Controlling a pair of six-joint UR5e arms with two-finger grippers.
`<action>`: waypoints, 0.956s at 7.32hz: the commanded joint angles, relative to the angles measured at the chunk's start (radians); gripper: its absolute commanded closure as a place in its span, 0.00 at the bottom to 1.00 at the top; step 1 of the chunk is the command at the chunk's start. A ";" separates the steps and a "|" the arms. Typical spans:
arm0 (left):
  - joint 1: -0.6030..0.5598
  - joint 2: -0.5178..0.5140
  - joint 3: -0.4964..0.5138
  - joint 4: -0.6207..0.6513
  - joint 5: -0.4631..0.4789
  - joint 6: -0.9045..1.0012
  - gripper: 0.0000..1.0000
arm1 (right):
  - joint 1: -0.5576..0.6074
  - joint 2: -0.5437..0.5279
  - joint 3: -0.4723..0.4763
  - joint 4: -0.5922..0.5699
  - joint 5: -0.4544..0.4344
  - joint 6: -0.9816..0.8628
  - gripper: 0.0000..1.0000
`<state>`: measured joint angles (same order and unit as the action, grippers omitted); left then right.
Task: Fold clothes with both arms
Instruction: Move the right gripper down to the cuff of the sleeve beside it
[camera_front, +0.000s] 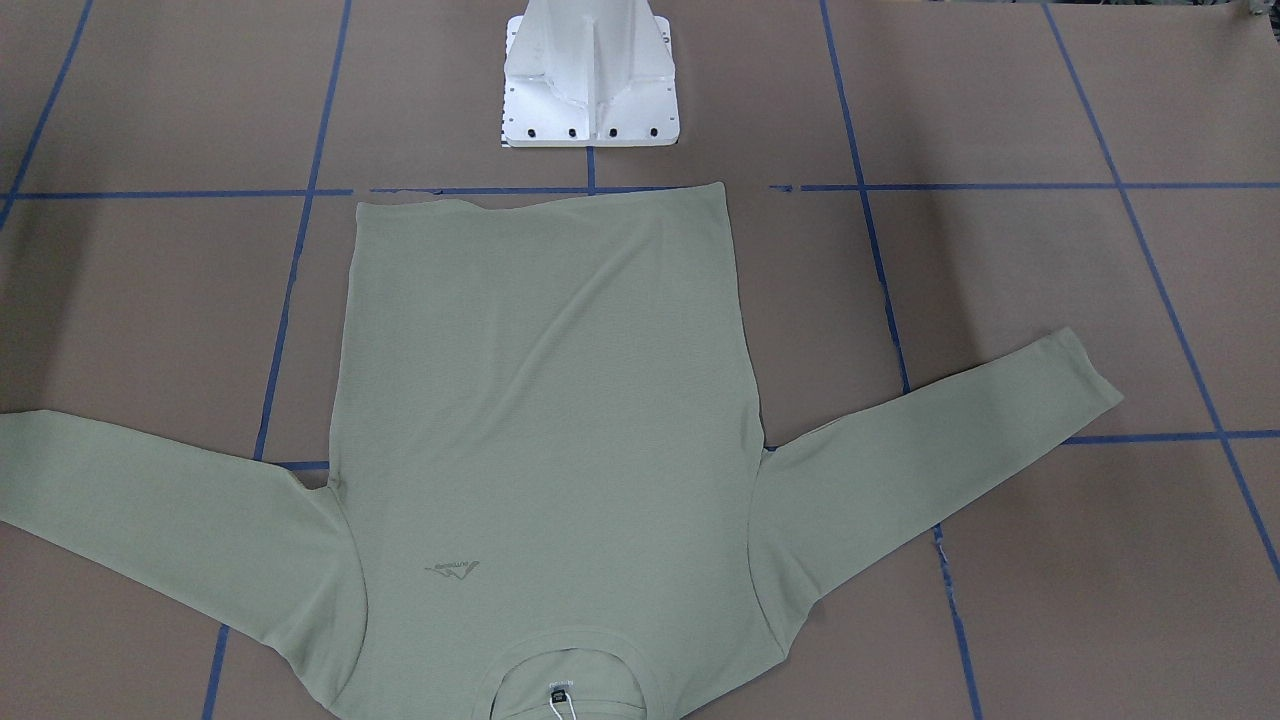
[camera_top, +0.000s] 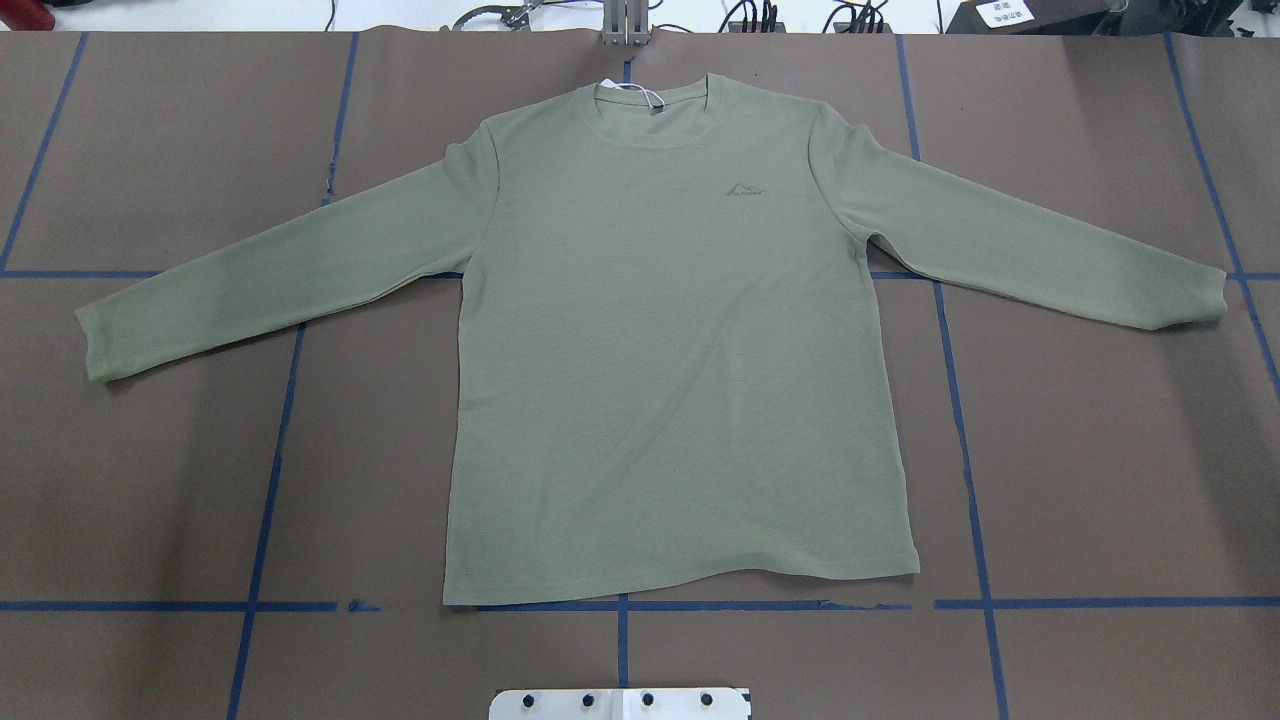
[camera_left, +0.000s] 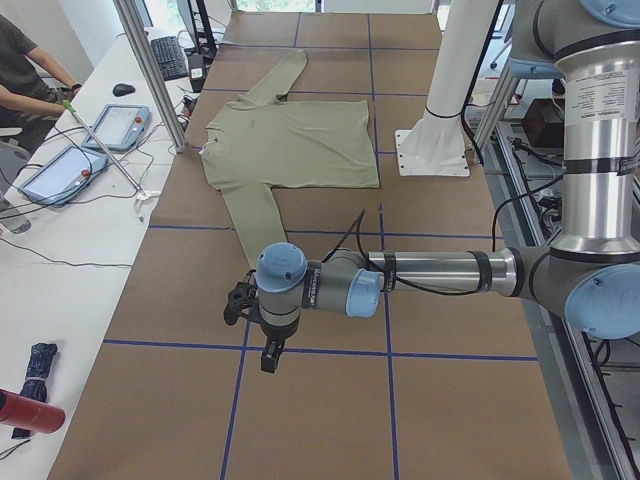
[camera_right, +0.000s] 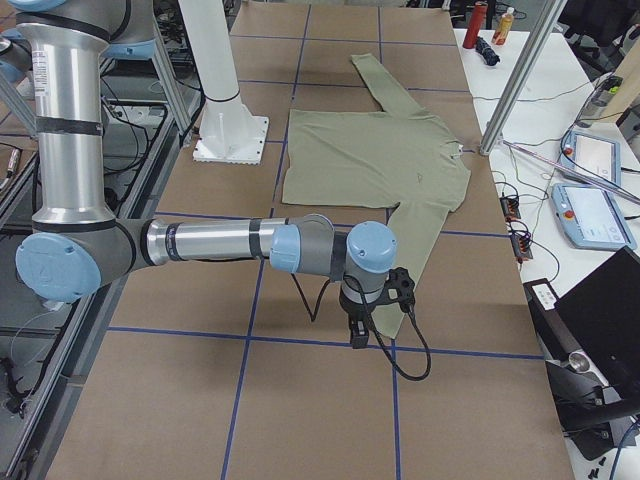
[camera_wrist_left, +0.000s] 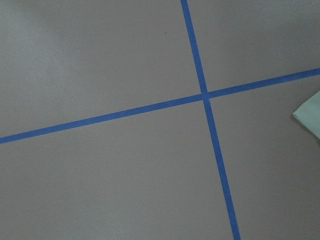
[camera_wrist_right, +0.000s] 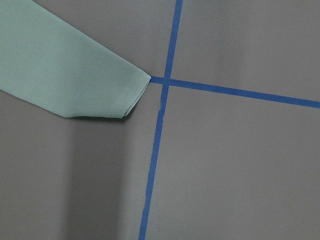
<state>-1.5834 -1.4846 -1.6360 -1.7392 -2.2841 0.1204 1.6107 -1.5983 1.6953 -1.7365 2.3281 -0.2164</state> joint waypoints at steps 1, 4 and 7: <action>0.000 0.000 -0.005 0.000 0.000 0.005 0.00 | 0.000 0.001 -0.002 0.000 -0.013 -0.001 0.00; 0.000 0.000 -0.007 -0.084 -0.008 0.008 0.00 | -0.005 0.014 0.000 0.000 -0.004 0.000 0.00; 0.000 -0.011 -0.018 -0.178 -0.021 0.005 0.00 | -0.032 0.014 -0.008 0.002 0.073 0.008 0.00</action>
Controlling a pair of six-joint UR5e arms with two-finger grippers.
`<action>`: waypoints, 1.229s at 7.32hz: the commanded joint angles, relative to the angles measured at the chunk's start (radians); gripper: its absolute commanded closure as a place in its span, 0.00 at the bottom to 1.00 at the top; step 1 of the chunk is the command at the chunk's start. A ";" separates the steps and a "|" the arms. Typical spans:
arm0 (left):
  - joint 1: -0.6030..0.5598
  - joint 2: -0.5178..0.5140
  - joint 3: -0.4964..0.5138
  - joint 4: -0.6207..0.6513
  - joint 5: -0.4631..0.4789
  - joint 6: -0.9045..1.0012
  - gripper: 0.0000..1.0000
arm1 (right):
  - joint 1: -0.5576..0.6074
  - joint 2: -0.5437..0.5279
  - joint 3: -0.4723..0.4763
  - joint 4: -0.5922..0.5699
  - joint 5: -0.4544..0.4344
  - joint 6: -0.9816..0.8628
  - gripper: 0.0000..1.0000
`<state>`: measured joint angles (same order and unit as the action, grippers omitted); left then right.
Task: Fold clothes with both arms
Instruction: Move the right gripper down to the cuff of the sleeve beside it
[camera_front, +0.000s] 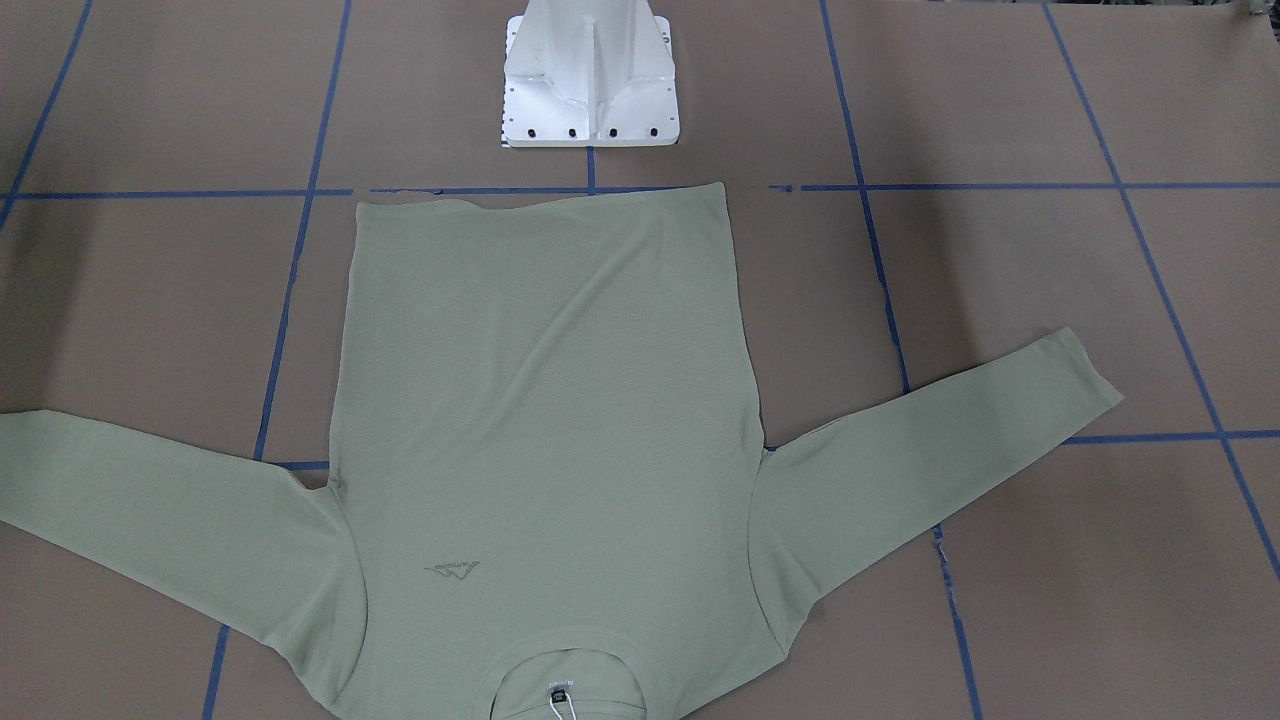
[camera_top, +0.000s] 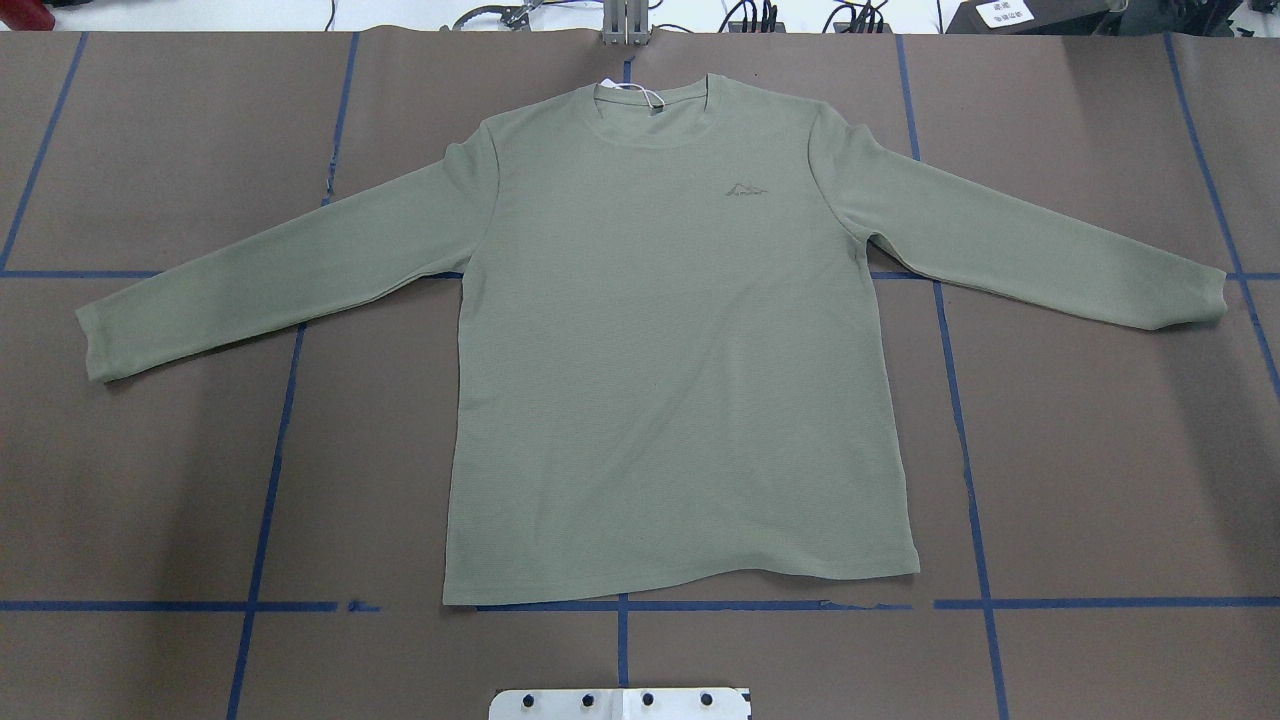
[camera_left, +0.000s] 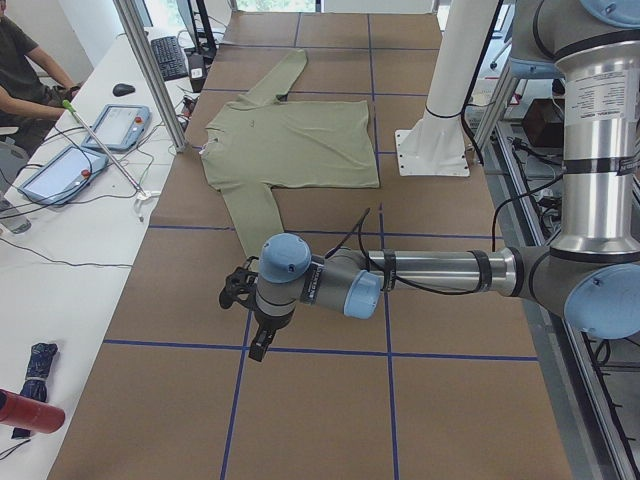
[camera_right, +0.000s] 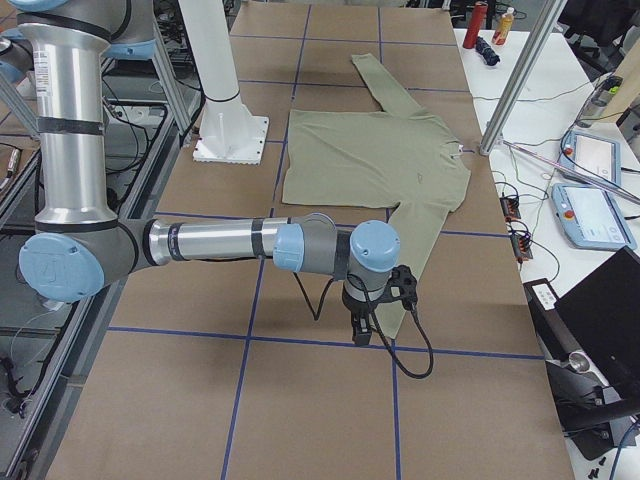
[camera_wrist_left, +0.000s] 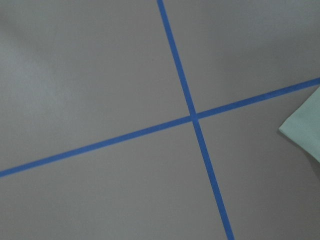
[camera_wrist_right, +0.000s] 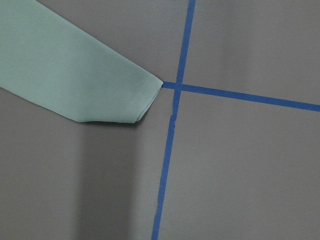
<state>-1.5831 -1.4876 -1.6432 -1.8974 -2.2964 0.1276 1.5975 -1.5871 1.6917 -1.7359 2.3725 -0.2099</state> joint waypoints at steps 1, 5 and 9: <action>0.003 -0.011 0.008 -0.035 -0.038 -0.003 0.00 | -0.046 0.002 -0.017 0.001 0.027 0.020 0.00; 0.005 -0.037 0.006 -0.061 -0.095 -0.017 0.00 | -0.144 0.044 -0.313 0.557 0.011 0.105 0.00; 0.005 -0.033 0.009 -0.065 -0.101 -0.013 0.00 | -0.264 0.087 -0.434 0.775 -0.107 0.347 0.00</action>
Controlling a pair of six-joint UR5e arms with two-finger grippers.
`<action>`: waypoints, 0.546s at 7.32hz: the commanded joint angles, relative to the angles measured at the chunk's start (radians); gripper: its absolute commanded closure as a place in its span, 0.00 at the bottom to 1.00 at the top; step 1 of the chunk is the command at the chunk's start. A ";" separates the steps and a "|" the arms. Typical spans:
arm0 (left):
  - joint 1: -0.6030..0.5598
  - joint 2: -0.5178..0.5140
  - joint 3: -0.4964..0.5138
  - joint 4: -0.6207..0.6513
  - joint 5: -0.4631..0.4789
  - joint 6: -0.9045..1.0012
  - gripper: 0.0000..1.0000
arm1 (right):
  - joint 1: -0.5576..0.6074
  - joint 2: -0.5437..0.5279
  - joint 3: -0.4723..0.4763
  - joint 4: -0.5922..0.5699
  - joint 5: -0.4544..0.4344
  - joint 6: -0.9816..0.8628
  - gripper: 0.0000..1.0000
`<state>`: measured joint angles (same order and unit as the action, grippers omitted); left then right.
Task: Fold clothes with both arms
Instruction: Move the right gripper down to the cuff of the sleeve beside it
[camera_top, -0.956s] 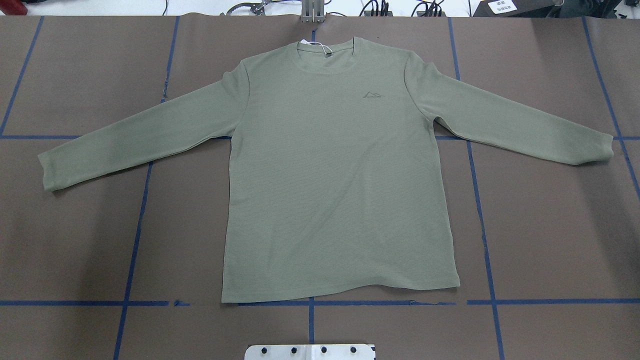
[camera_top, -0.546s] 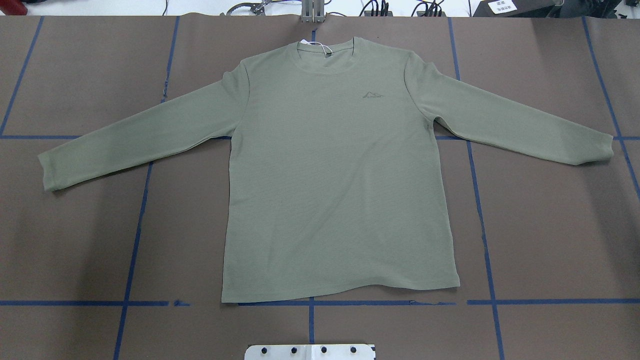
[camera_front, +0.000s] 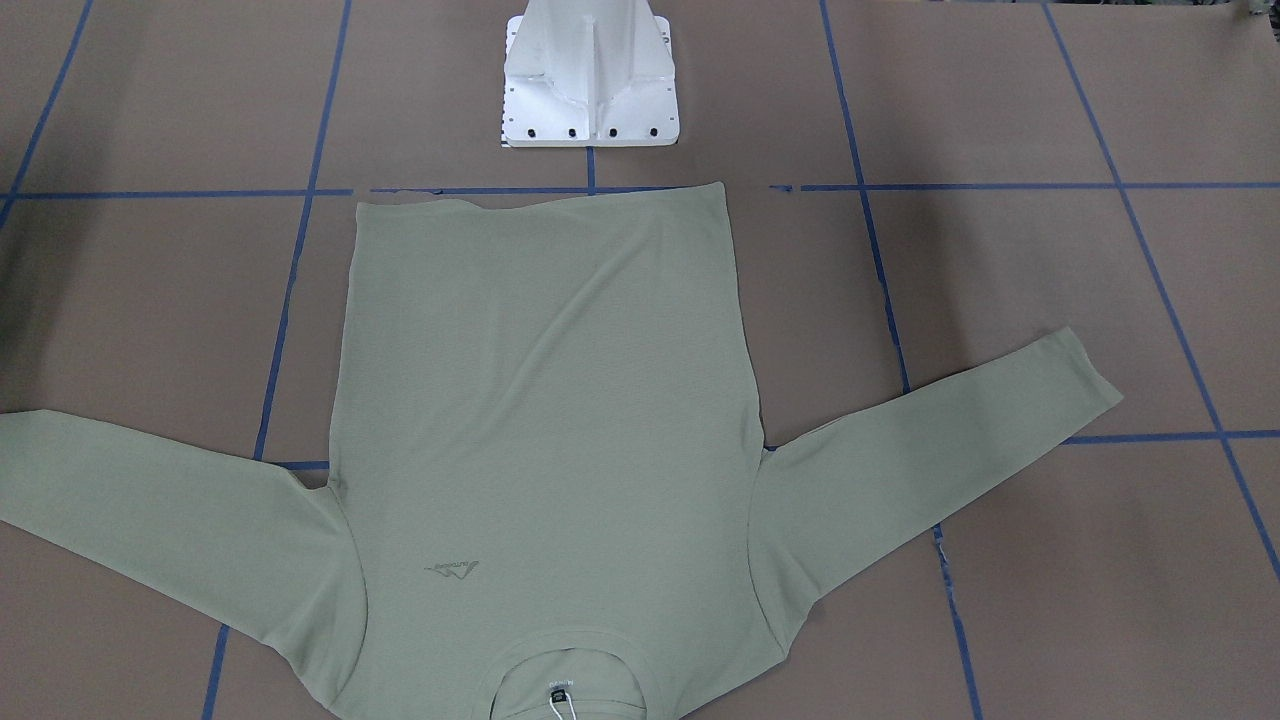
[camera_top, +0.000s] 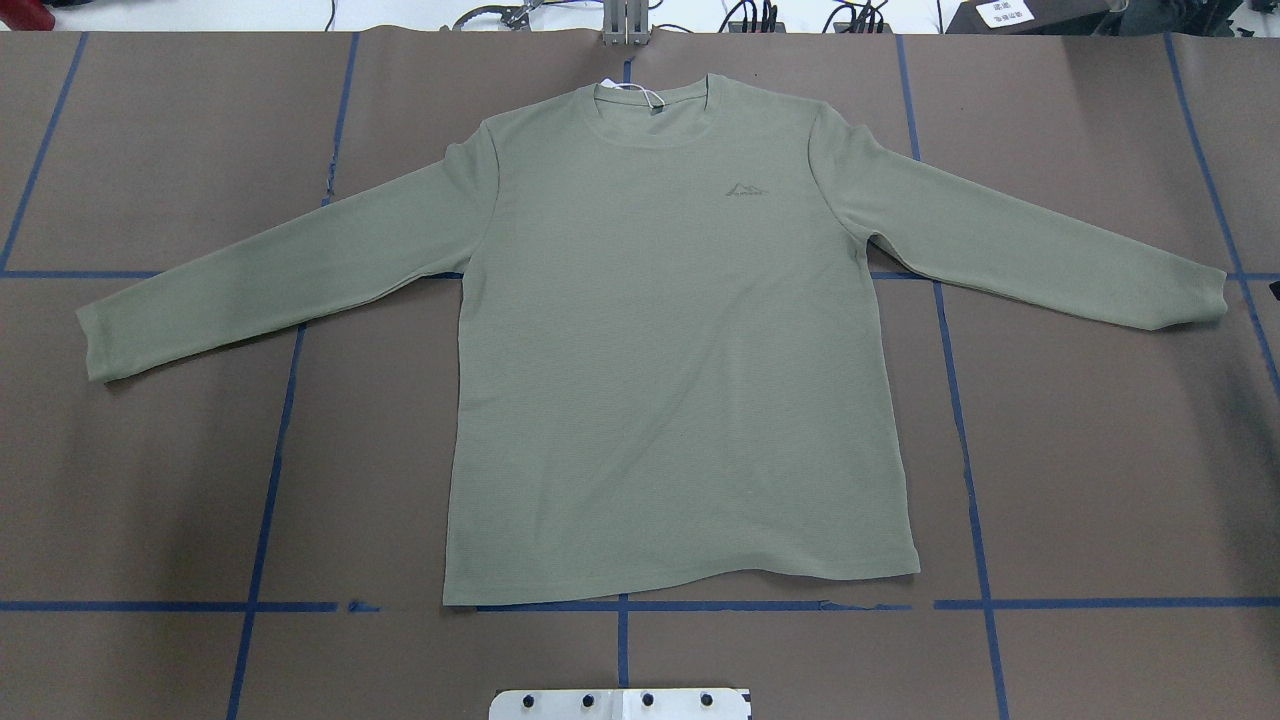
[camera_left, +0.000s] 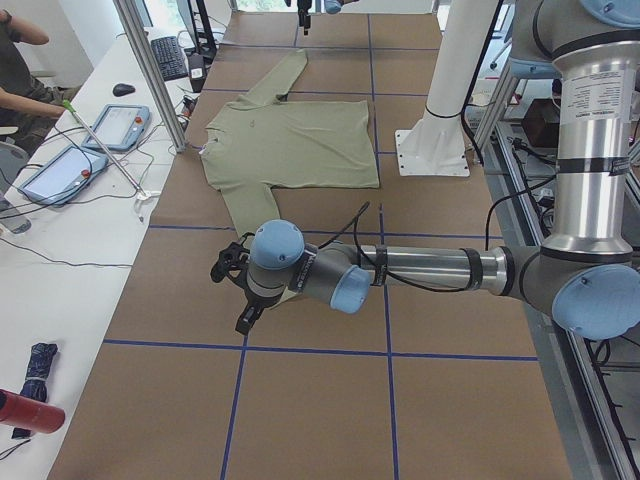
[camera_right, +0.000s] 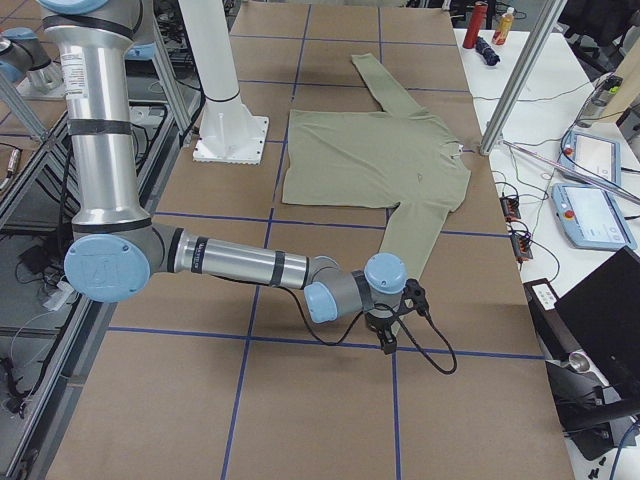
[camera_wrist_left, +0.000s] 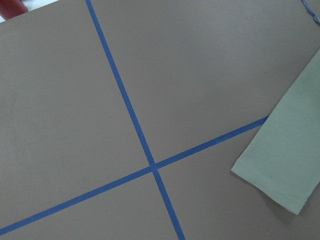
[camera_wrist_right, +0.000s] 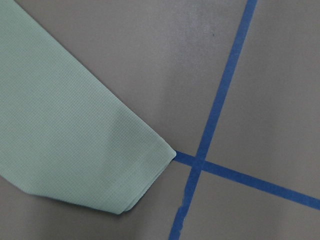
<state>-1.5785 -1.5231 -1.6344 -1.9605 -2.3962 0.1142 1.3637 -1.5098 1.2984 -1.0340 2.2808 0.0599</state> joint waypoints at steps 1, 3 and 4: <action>0.000 0.003 0.002 -0.001 -0.001 0.007 0.00 | -0.055 0.020 -0.065 0.075 -0.017 0.089 0.00; -0.003 0.015 0.001 -0.020 -0.003 0.007 0.00 | -0.101 0.039 -0.070 0.071 -0.015 0.095 0.00; -0.002 0.017 0.014 -0.053 -0.003 0.007 0.00 | -0.110 0.046 -0.077 0.069 -0.014 0.097 0.00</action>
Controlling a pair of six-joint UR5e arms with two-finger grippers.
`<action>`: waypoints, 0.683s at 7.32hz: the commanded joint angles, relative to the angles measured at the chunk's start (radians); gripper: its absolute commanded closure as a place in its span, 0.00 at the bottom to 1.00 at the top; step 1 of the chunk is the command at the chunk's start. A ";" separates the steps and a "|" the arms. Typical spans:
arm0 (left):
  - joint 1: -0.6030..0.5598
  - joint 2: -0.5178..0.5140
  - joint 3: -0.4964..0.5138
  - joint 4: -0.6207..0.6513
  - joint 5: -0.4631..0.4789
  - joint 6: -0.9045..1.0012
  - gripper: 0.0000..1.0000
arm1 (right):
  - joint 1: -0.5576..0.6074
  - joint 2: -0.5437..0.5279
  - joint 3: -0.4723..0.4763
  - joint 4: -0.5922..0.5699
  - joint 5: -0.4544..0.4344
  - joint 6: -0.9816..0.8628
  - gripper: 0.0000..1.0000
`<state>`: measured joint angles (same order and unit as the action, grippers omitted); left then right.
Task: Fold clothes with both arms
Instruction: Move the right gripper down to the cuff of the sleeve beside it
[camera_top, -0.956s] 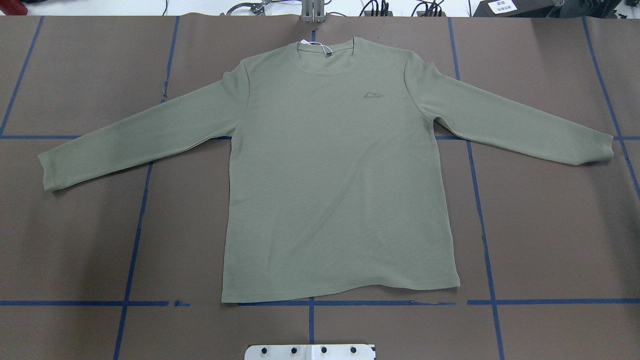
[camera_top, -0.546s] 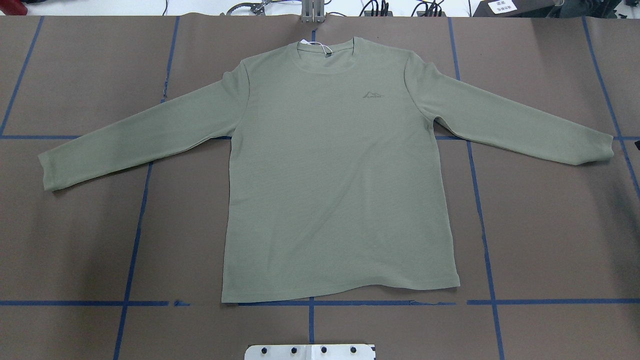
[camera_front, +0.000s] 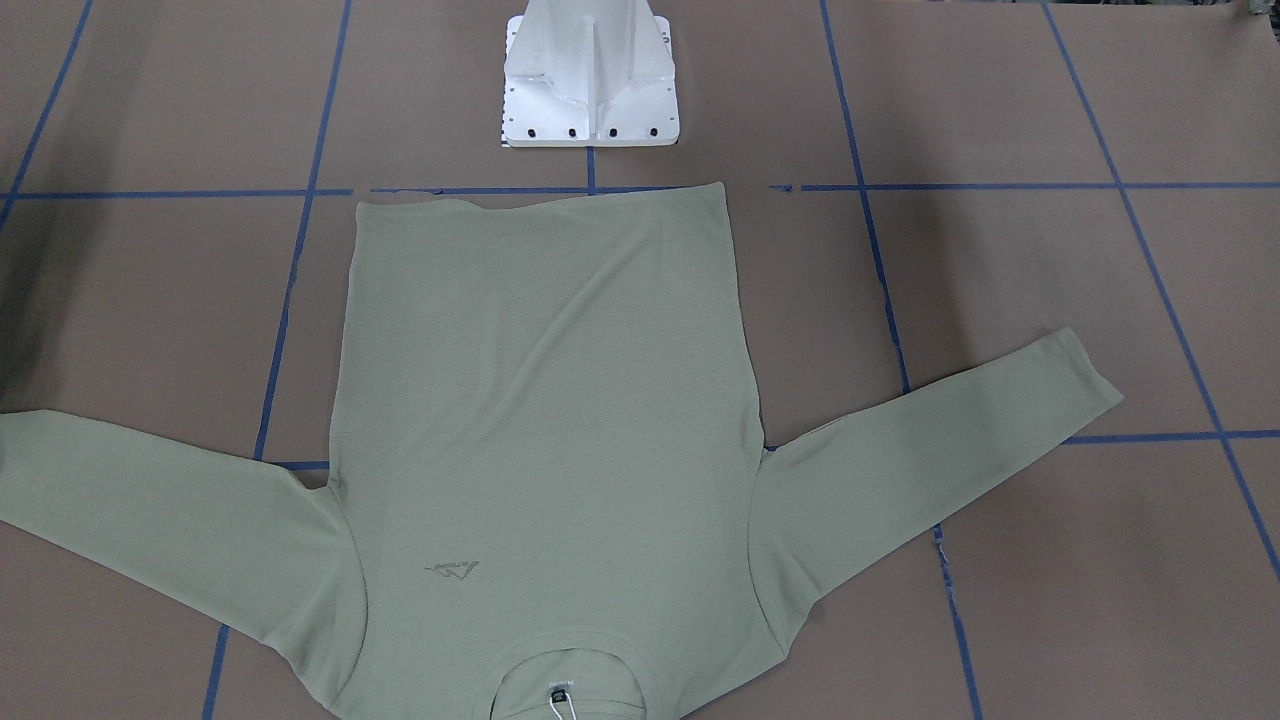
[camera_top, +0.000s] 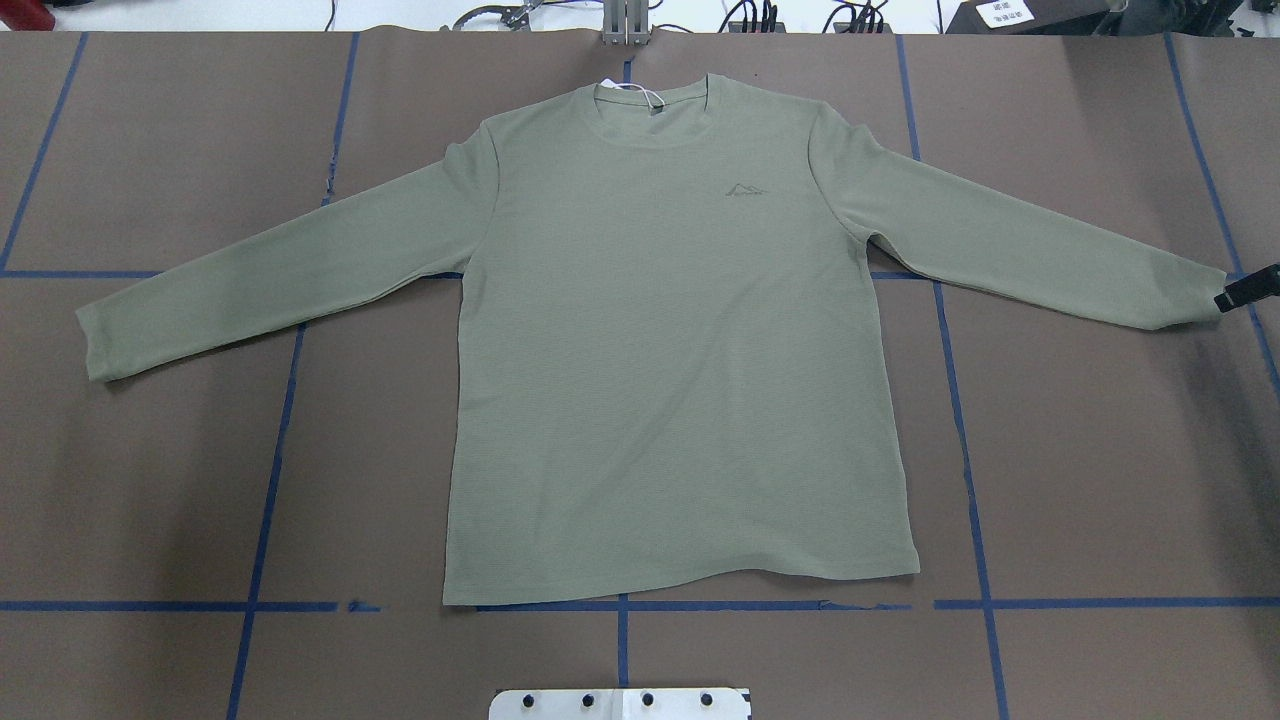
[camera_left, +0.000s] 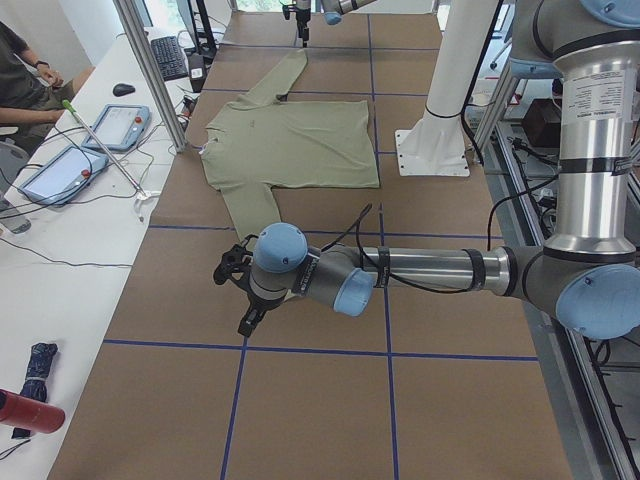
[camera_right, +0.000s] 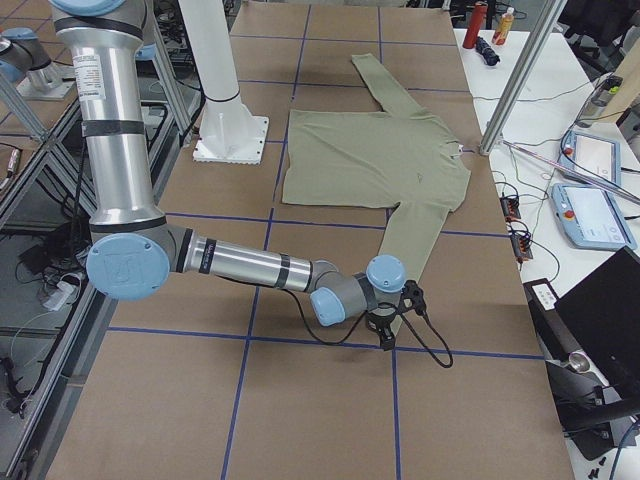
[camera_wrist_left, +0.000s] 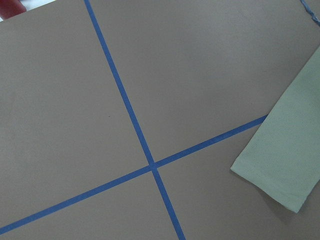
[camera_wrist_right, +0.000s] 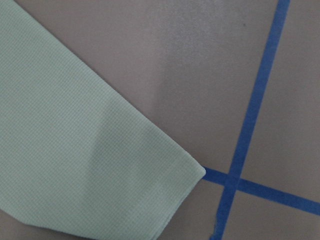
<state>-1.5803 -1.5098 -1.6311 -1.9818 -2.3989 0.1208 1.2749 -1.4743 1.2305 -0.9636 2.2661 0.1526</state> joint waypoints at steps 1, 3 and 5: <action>-0.001 0.003 0.014 -0.037 0.000 0.000 0.00 | -0.025 0.009 -0.012 -0.003 0.001 0.004 0.00; -0.001 0.003 0.014 -0.037 0.000 0.000 0.00 | -0.023 0.016 -0.023 -0.003 0.010 -0.001 0.01; -0.001 0.002 0.016 -0.037 0.000 0.000 0.00 | -0.023 0.019 -0.048 -0.003 0.010 -0.001 0.02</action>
<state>-1.5811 -1.5073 -1.6141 -2.0184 -2.3991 0.1212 1.2518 -1.4583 1.1998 -0.9670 2.2760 0.1527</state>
